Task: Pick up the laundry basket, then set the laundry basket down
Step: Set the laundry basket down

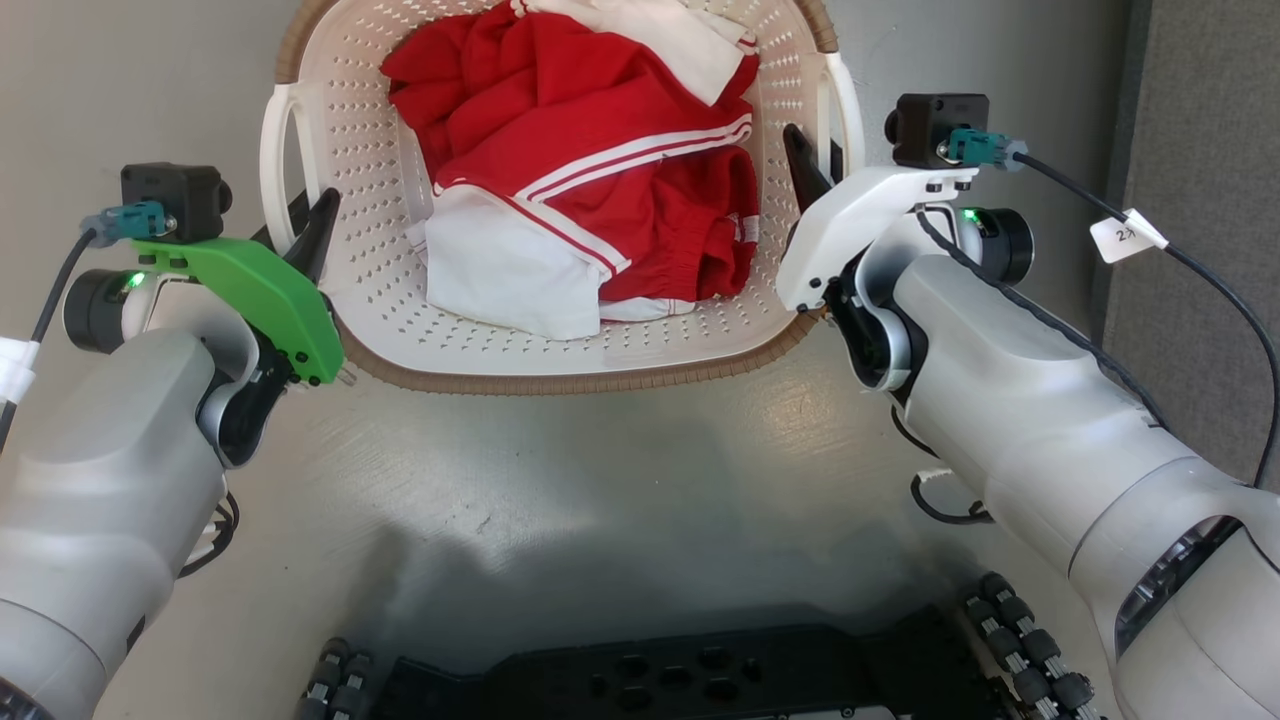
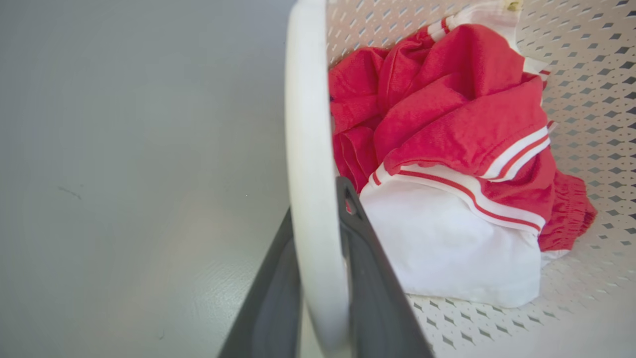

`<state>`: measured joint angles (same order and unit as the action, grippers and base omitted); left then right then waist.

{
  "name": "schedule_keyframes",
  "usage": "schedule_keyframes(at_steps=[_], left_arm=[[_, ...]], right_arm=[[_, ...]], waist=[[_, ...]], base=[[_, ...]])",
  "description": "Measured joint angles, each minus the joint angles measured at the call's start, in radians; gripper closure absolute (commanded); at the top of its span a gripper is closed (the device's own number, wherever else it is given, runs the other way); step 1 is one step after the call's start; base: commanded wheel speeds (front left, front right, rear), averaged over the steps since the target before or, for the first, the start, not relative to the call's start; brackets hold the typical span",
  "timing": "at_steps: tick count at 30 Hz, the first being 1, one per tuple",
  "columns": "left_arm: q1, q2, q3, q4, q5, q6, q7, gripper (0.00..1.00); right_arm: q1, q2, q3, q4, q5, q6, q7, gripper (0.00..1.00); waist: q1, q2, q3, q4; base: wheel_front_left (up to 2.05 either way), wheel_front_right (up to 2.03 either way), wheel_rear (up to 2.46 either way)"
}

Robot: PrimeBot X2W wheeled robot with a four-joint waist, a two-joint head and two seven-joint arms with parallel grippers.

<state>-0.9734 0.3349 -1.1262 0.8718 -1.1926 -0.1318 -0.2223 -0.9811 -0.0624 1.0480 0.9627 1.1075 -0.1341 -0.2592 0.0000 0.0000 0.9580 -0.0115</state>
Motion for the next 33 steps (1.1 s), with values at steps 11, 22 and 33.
schedule_keyframes(at_steps=[11,22,33], left_arm=[[-0.006,0.015,-0.009,-0.002,-0.012,0.000,-0.016,0.00],[-0.007,0.015,-0.025,0.003,-0.026,0.000,-0.018,0.00],[0.000,0.018,-0.032,0.034,-0.037,0.000,-0.021,0.00]], right_arm=[[0.008,-0.001,0.002,0.010,0.001,0.002,0.001,0.00],[0.007,-0.001,-0.003,0.011,0.002,0.002,0.001,0.00],[0.023,-0.001,-0.031,0.010,-0.009,0.002,0.001,0.00]], waist=[[0.0000,0.0000,0.003,-0.001],[0.0000,0.0000,-0.007,0.000],[0.0000,0.0000,-0.069,-0.009]], base=[[0.00,0.00,0.00],[0.00,0.00,0.00],[0.00,0.00,0.00]])
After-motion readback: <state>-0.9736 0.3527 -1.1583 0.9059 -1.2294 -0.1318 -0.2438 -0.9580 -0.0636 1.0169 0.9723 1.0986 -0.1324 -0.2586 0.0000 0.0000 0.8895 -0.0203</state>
